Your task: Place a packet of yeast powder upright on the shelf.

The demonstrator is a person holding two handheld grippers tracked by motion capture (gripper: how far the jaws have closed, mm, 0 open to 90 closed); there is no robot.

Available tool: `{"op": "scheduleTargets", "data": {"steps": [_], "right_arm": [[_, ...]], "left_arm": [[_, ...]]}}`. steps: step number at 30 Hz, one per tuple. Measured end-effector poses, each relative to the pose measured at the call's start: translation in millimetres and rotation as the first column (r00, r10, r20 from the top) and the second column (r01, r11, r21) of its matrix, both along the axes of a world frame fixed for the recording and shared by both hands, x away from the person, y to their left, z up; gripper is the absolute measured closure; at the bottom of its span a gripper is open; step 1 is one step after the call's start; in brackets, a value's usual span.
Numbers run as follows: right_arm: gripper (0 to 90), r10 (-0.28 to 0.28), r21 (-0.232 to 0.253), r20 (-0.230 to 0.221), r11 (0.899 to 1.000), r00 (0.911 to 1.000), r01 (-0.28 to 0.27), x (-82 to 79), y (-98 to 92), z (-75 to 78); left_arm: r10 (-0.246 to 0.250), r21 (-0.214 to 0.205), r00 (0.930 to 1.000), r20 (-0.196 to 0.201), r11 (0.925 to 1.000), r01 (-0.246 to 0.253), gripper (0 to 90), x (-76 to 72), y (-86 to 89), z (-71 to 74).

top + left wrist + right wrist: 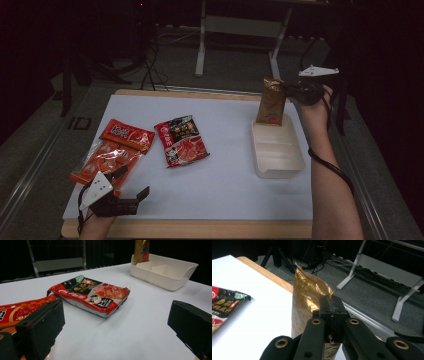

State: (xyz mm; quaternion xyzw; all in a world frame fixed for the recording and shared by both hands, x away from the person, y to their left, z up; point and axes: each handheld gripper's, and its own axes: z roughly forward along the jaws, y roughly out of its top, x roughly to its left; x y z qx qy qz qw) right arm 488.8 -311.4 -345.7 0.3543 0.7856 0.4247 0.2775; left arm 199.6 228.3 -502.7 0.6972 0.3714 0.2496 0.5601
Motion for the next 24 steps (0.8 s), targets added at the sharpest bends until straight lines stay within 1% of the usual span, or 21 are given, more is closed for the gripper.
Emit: {"op": "scheduleTargets", "data": {"steps": [4,6,11,14,15,18,19,20,22,23,24], "right_arm": [[89.7,0.012,-0.002,-0.016,1.000,0.9998,-0.012,0.7,1.4,-8.1],[89.7,0.018,-0.004,-0.033,1.000,0.9993,-0.019,1.1,2.6,-12.8],[89.4,0.032,0.011,-0.067,0.999,0.9972,-0.031,0.9,3.6,-25.3],[89.2,0.034,0.009,-0.081,0.999,0.9961,-0.034,0.2,3.2,-33.4],[89.1,0.032,0.009,-0.088,0.999,0.9957,-0.031,-0.3,2.5,-36.3],[88.8,0.024,0.030,-0.096,0.999,0.9951,-0.021,-1.9,-2.3,-42.7],[88.4,0.021,0.025,-0.098,1.000,0.9950,-0.019,-2.3,-3.7,-44.2],[88.0,0.014,0.013,-0.101,1.000,0.9948,-0.012,-2.7,-4.5,-45.4],[87.0,0.005,0.015,-0.099,1.000,0.9950,-0.004,-4.4,-7.0,-46.0],[85.5,-0.001,0.011,-0.102,1.000,0.9948,0.002,-5.0,-7.9,-45.8],[80.3,-0.007,0.016,-0.101,1.000,0.9949,0.009,-6.1,-8.9,-44.9]], "left_arm": [[-0.001,0.003,1.0000,0.000,1.0000,0.001,1.6,0.3,-0.3,-0.2],[-0.003,0.003,1.0000,0.000,1.0000,0.003,1.6,0.2,-0.6,-0.1],[-0.002,0.000,1.0000,0.003,1.0000,0.002,1.6,0.0,-0.3,-0.2],[-0.001,0.010,1.0000,0.009,0.9999,0.001,1.6,-0.3,-0.8,0.0],[-0.003,0.010,0.9999,0.013,0.9999,0.002,1.6,-0.2,-0.9,-0.1],[-0.006,0.005,0.9997,0.022,1.0000,0.006,1.7,-0.2,-0.6,0.1],[-0.005,0.002,0.9997,0.024,1.0000,0.005,1.7,-0.3,-0.6,0.2],[-0.005,-0.001,0.9998,0.017,1.0000,0.006,1.7,-0.3,-0.5,0.7],[-0.010,-0.016,1.0000,0.003,0.9998,0.010,1.7,-0.2,0.0,1.4],[-0.010,-0.016,1.0000,0.003,0.9998,0.010,1.7,-0.2,0.0,1.4],[-0.007,-0.025,0.9999,0.009,0.9997,0.007,1.7,-0.2,0.1,1.7]]}}
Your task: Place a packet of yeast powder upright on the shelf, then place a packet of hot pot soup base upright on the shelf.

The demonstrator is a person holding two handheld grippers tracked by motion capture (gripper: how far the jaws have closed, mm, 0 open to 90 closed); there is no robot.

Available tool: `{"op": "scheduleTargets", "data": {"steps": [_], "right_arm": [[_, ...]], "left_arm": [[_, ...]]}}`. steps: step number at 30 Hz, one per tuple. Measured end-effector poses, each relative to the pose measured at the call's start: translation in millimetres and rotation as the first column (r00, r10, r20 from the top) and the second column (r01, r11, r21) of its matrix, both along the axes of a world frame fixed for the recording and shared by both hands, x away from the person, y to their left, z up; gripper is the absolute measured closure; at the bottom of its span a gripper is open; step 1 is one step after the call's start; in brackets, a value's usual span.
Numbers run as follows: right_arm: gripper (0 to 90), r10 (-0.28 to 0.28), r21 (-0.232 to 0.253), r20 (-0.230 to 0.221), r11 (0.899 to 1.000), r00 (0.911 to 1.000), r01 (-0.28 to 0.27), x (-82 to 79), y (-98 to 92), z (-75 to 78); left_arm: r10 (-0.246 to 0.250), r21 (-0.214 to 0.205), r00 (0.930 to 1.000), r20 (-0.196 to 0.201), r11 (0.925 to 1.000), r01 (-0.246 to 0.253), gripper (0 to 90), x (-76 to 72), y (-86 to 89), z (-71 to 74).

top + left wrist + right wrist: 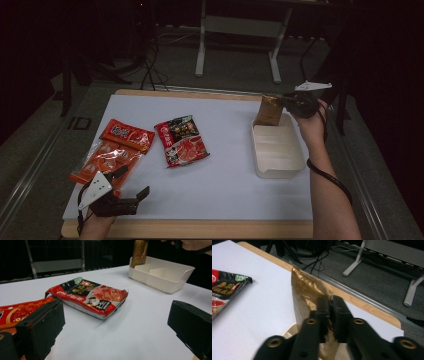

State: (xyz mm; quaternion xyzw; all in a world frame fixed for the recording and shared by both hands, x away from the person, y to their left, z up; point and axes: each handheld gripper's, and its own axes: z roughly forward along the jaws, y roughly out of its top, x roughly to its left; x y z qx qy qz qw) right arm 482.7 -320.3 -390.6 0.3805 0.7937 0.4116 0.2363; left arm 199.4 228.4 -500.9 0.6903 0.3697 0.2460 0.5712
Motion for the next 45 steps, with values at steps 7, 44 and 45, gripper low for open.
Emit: {"op": "scheduleTargets", "data": {"steps": [7,44,45], "right_arm": [[69.2,-0.001,0.046,0.004,0.999,1.0000,0.001,-6.6,-2.1,10.3],[14.0,0.218,0.215,0.114,0.947,0.9692,-0.239,-139.5,47.7,9.4],[14.0,0.223,0.208,0.119,0.947,0.9675,-0.244,-143.1,48.5,8.5]], "left_arm": [[-0.009,-0.007,1.0000,0.001,0.9999,0.009,1.7,-0.3,-0.3,0.6],[-0.054,0.050,0.9962,-0.068,0.9971,0.058,25.1,0.5,-25.9,29.2],[-0.046,0.049,0.9968,-0.066,0.9976,0.049,28.3,1.2,-25.7,30.9]]}}
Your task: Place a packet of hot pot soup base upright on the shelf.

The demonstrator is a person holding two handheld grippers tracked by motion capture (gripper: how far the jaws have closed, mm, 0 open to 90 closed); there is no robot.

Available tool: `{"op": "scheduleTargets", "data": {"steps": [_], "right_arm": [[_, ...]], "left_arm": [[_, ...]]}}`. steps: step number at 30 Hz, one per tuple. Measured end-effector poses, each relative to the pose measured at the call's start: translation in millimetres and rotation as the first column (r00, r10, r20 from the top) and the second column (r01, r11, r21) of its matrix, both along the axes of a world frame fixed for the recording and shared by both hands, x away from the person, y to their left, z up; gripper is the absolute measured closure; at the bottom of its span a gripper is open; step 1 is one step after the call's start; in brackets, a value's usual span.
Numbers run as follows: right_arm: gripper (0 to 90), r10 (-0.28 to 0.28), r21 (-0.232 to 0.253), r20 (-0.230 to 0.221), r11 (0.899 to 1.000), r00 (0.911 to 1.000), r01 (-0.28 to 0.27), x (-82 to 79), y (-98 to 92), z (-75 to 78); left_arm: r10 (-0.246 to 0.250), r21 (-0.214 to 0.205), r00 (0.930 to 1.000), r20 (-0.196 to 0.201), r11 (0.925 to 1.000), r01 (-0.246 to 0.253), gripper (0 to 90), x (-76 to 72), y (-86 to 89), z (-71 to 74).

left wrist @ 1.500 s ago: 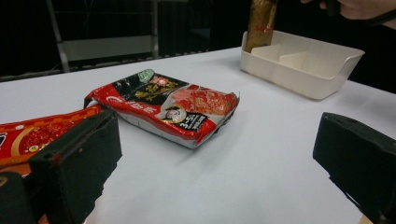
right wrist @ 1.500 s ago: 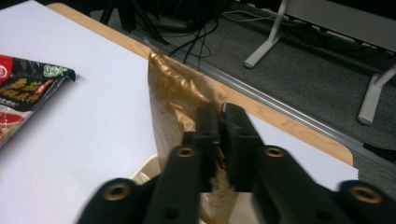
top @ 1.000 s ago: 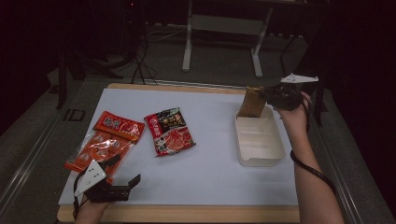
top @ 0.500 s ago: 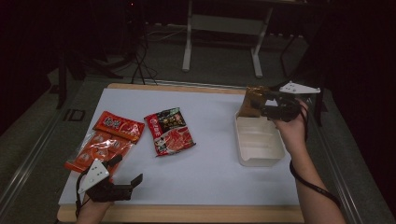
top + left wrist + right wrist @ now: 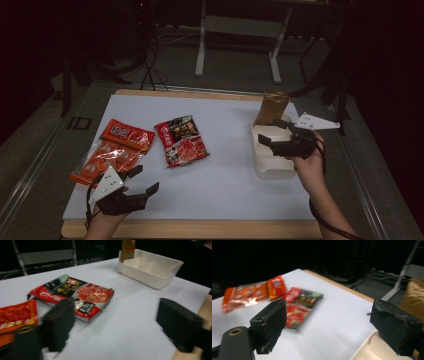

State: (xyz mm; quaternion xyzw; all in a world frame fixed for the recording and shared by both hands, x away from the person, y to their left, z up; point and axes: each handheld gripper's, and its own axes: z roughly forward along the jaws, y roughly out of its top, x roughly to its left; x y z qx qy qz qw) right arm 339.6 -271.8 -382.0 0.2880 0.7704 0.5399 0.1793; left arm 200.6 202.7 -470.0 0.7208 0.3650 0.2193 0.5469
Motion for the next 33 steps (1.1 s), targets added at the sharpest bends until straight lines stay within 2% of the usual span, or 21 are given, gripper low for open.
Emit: {"op": "scheduleTargets", "data": {"steps": [1,2,3,4,5,6,7,8,10,12,14,15,16,18,20,23,27,29,30,31,33], "right_arm": [[14.0,0.000,0.000,0.000,1.000,1.0000,0.000,0.0,0.0,0.0],[14.1,0.022,-0.016,0.011,1.000,0.9997,-0.022,-8.7,2.2,-1.3],[14.2,0.027,-0.016,0.023,1.000,0.9994,-0.026,-13.3,2.6,-1.9],[14.2,0.027,-0.016,0.023,1.000,0.9994,-0.026,-13.3,2.6,-1.9],[14.3,0.025,-0.008,0.039,1.000,0.9989,-0.025,-21.9,2.0,-2.9],[14.3,0.025,-0.008,0.039,1.000,0.9989,-0.025,-21.9,2.0,-2.9],[14.2,0.034,0.005,0.037,0.999,0.9987,-0.034,-28.3,1.2,-4.3],[14.2,0.034,0.005,0.037,0.999,0.9987,-0.034,-28.3,1.2,-4.3],[14.2,0.032,-0.004,0.028,0.999,0.9991,-0.032,-33.6,1.1,-6.0],[14.2,0.050,-0.009,0.023,0.999,0.9985,-0.050,-44.9,1.0,-9.9],[14.2,0.053,-0.009,0.025,0.999,0.9983,-0.053,-47.6,0.8,-10.6],[14.2,0.074,0.003,0.021,0.997,0.9970,-0.075,-53.8,-0.6,-12.1],[14.2,0.074,0.000,0.025,0.997,0.9970,-0.074,-57.1,-1.4,-12.6],[14.2,0.074,0.007,0.026,0.997,0.9969,-0.074,-60.3,-2.4,-13.3],[14.2,0.079,0.024,0.015,0.997,0.9968,-0.079,-67.2,-5.7,-15.4],[14.3,0.077,0.029,0.022,0.997,0.9968,-0.077,-72.4,-8.1,-18.3],[14.3,0.074,0.022,0.015,0.997,0.9972,-0.074,-73.7,-8.2,-23.4],[14.3,0.080,0.031,0.011,0.996,0.9968,-0.080,-73.7,-8.2,-24.7],[14.3,0.078,0.030,0.013,0.996,0.9968,-0.079,-73.9,-8.0,-25.0],[14.3,0.079,0.029,0.018,0.996,0.9967,-0.079,-74.0,-7.7,-25.1],[14.3,0.081,0.038,0.022,0.996,0.9965,-0.082,-74.4,-7.8,-24.8]], "left_arm": [[0.007,0.001,1.0000,-0.001,1.0000,-0.007,28.3,1.8,0.5,2.2],[0.024,0.005,0.9997,-0.005,0.9997,-0.024,40.4,3.8,0.5,4.2],[0.048,0.007,0.9988,-0.012,0.9988,-0.048,45.0,6.2,0.8,6.1],[0.052,-0.008,0.9985,-0.017,0.9986,-0.052,45.0,8.8,1.9,7.6],[0.058,-0.021,0.9980,-0.024,0.9981,-0.058,58.0,12.1,2.7,9.6],[0.071,-0.011,0.9972,-0.025,0.9974,-0.071,58.0,14.2,2.4,10.9],[0.076,-0.003,0.9968,-0.027,0.9971,-0.076,64.7,18.0,1.8,12.9],[0.082,-0.002,0.9963,-0.028,0.9967,-0.082,64.7,20.1,1.0,14.2],[0.118,0.040,0.9923,-0.036,0.9924,-0.117,66.2,26.9,-2.9,18.6],[0.136,0.066,0.9904,-0.026,0.9888,-0.134,76.0,35.6,-7.7,24.9],[0.130,0.079,0.9913,-0.024,0.9887,-0.127,77.3,41.4,-11.6,28.2],[0.130,0.079,0.9913,-0.024,0.9887,-0.127,81.4,41.4,-11.6,28.2],[0.131,0.113,0.9912,-0.022,0.9853,-0.128,82.8,47.3,-16.1,30.7],[0.125,0.115,0.9916,-0.030,0.9859,-0.121,88.3,50.8,-18.0,31.4],[0.129,0.125,0.9898,-0.061,0.9848,-0.121,90.0,63.4,-24.3,32.4],[0.146,0.134,0.9859,-0.082,0.9818,-0.135,90.0,77.4,-30.5,32.5],[0.185,0.145,0.9739,-0.132,0.9755,-0.166,90.0,99.4,-38.2,31.8],[0.188,0.146,0.9725,-0.138,0.9750,-0.168,90.0,104.5,-39.7,31.6],[0.185,0.146,0.9716,-0.147,0.9756,-0.164,90.0,114.8,-42.4,31.1],[0.185,0.146,0.9716,-0.147,0.9756,-0.164,90.0,114.8,-42.4,31.1],[0.188,0.149,0.9697,-0.156,0.9749,-0.165,90.0,127.0,-45.5,29.3]]}}
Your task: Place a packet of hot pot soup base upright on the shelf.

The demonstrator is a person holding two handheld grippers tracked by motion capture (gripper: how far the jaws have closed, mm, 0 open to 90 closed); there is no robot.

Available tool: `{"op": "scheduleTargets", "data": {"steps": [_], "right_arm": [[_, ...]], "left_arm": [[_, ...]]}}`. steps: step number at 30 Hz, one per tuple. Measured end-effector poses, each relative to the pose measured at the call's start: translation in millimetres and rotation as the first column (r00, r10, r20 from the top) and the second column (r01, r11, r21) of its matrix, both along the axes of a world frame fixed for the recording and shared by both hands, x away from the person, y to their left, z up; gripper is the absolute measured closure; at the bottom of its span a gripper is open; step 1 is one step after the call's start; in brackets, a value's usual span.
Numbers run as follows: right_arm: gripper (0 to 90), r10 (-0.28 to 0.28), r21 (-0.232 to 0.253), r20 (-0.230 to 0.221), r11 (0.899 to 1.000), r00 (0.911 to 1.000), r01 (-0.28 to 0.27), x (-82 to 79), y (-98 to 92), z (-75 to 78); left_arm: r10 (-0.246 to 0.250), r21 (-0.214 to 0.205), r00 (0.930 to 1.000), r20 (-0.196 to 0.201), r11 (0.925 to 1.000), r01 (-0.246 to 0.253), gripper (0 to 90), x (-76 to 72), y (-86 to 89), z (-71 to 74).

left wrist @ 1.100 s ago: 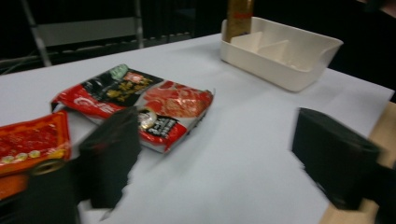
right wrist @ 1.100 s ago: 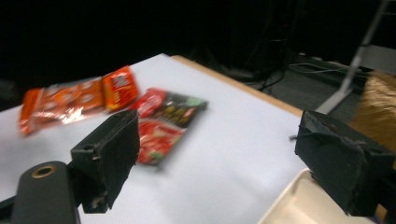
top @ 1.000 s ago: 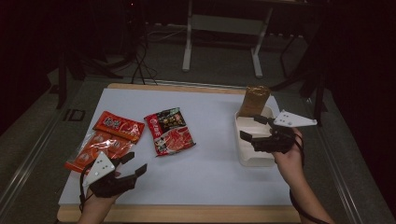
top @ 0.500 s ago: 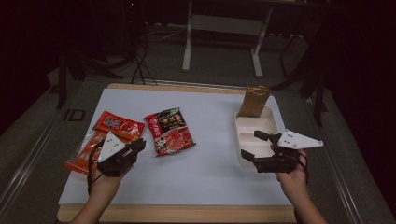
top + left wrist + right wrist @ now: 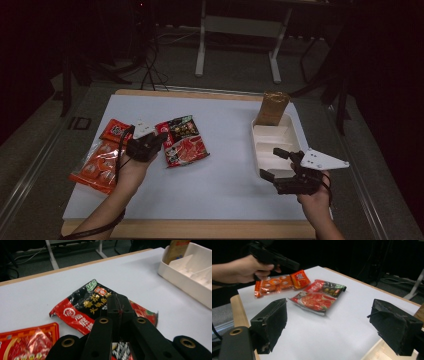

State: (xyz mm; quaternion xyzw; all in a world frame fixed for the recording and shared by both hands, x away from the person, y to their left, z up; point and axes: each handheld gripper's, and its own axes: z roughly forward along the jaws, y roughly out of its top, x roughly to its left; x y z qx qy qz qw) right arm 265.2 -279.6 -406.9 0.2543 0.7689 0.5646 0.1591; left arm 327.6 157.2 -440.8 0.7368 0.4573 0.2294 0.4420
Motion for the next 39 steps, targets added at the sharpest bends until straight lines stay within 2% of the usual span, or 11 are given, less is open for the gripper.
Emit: {"op": "scheduleTargets", "data": {"steps": [3,6,7,12,18,19,20,26,27,29,39], "right_arm": [[14.3,0.001,-0.003,0.011,1.000,0.9999,-0.001,-1.3,1.0,0.8],[14.3,0.008,-0.008,0.012,1.000,0.9999,-0.008,-1.7,2.4,0.7],[14.3,0.015,-0.013,0.014,1.000,0.9998,-0.015,-2.0,3.9,0.5],[14.3,0.029,-0.013,0.011,0.999,0.9995,-0.029,-2.7,6.9,-0.2],[14.3,0.045,-0.017,0.003,0.999,0.9990,-0.045,-3.5,9.1,-1.5],[14.3,0.045,-0.017,0.003,0.999,0.9990,-0.045,-3.5,9.1,-1.5],[14.3,0.052,-0.012,0.001,0.999,0.9987,-0.052,-3.8,9.4,-1.6],[14.3,0.060,-0.006,0.013,0.998,0.9981,-0.060,-5.6,8.7,-0.2],[14.3,0.062,-0.005,0.008,0.998,0.9980,-0.062,-5.8,8.2,-0.4],[14.3,0.058,-0.010,0.011,0.998,0.9982,-0.058,-6.2,7.6,-1.1],[14.3,0.064,0.002,0.001,0.998,0.9979,-0.064,-7.3,5.3,-2.3]], "left_arm": [[0.010,0.015,0.9999,-0.008,0.9998,-0.010,90.0,13.1,-2.8,-3.9],[0.016,-0.003,0.9993,-0.032,0.9999,-0.016,90.0,22.6,-4.4,-7.6],[0.019,0.014,0.9991,-0.039,0.9997,-0.019,90.0,32.3,-7.2,-10.7],[0.029,0.020,0.9978,-0.059,0.9994,-0.028,90.0,52.7,-10.1,-15.8],[0.064,0.076,0.9937,-0.092,0.9955,-0.057,90.0,87.9,-12.8,-28.0],[0.064,0.076,0.9937,-0.092,0.9955,-0.057,90.0,87.9,-12.8,-28.0],[0.076,0.082,0.9913,-0.107,0.9943,-0.068,90.0,98.1,-13.0,-32.2],[0.114,0.120,0.9839,-0.138,0.9880,-0.098,90.0,122.0,-14.5,-40.7],[0.135,0.117,0.9789,-0.153,0.9861,-0.118,90.0,130.1,-13.7,-42.0],[0.142,0.122,0.9756,-0.167,0.9849,-0.123,90.0,137.4,-13.3,-43.2],[0.176,0.146,0.9579,-0.227,0.9785,-0.146,90.0,157.6,-10.0,-53.9]]}}
